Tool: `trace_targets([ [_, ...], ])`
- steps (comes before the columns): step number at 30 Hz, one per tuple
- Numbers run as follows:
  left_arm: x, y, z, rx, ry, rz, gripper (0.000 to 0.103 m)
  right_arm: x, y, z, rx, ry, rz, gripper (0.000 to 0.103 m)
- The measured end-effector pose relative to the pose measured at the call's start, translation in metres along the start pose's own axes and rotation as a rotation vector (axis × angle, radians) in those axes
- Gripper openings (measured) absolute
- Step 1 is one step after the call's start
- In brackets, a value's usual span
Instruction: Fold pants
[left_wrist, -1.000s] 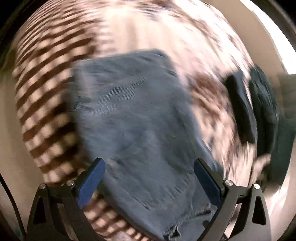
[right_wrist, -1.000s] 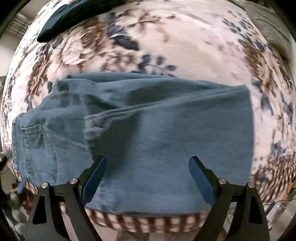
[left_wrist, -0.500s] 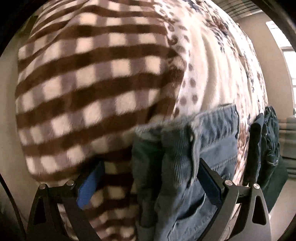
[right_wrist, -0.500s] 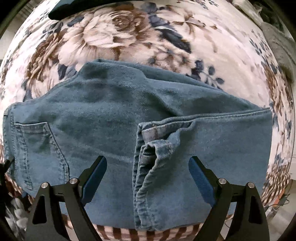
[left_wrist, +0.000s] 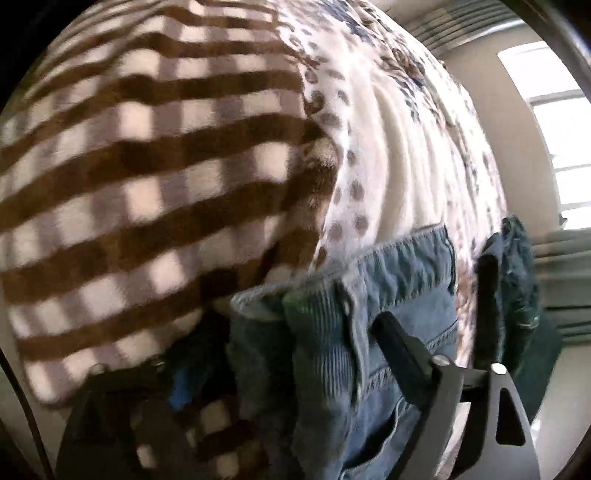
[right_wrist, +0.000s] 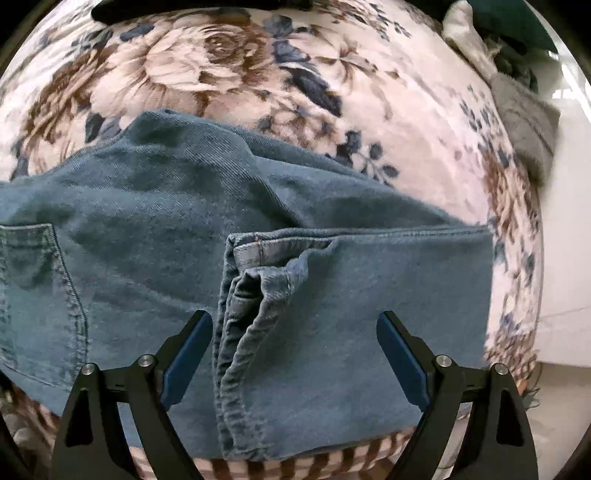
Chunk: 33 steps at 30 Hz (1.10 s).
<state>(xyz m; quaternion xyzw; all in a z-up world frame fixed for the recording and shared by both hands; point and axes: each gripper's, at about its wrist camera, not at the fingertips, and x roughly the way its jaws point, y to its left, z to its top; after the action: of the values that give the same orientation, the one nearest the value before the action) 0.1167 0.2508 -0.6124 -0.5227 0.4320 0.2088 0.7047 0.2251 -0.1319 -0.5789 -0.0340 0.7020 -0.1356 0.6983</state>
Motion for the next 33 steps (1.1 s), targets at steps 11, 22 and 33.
trace_targets([
  [11,-0.037,-0.052,-0.016,0.203,-0.116,0.09,0.026,-0.007,-0.009,-0.005,-0.007,-0.021,0.016,0.092],
  [22,-0.093,-0.107,-0.068,0.449,-0.154,0.129,0.021,-0.032,-0.014,-0.011,-0.073,-0.121,-0.03,0.092],
  [33,-0.103,-0.216,-0.158,0.801,-0.139,-0.038,0.021,-0.027,-0.093,-0.024,0.026,-0.092,-0.053,0.092],
])
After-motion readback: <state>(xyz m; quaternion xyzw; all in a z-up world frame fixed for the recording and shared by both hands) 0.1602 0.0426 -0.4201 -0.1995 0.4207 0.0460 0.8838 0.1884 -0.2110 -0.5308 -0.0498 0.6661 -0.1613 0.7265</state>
